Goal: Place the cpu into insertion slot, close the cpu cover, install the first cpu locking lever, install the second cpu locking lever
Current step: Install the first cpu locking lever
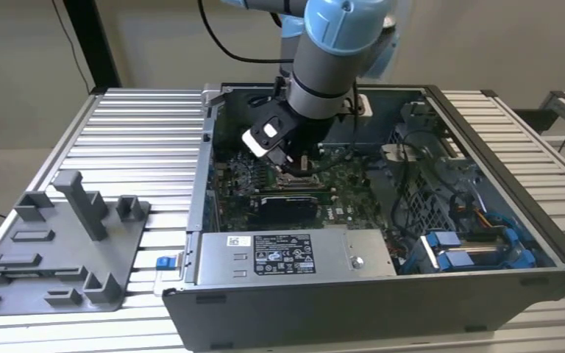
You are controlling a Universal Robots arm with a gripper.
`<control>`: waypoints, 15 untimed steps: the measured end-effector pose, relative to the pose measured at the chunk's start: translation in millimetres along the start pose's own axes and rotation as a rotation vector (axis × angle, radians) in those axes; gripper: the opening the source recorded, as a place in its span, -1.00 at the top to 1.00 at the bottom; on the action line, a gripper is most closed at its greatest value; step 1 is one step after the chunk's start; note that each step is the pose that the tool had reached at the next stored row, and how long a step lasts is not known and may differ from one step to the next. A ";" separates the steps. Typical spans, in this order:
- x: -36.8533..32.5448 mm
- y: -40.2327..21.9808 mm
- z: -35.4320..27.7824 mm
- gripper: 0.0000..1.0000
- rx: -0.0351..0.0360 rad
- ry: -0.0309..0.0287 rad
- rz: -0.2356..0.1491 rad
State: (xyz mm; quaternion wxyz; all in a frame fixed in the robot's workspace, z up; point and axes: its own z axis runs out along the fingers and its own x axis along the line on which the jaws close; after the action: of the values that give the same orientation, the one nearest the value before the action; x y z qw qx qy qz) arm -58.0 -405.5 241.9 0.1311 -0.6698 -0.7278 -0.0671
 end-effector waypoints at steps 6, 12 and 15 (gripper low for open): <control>0.9 -14.7 2.1 1.00 -0.0058 0.0017 0.019; -1.3 -18.9 11.4 1.00 -0.0107 0.0029 0.036; -2.2 -20.2 15.1 1.00 -0.0142 0.0058 0.040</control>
State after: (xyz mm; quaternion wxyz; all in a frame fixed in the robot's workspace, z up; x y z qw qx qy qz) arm -79.4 -405.4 228.5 0.1297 -0.6850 -0.7133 -0.0715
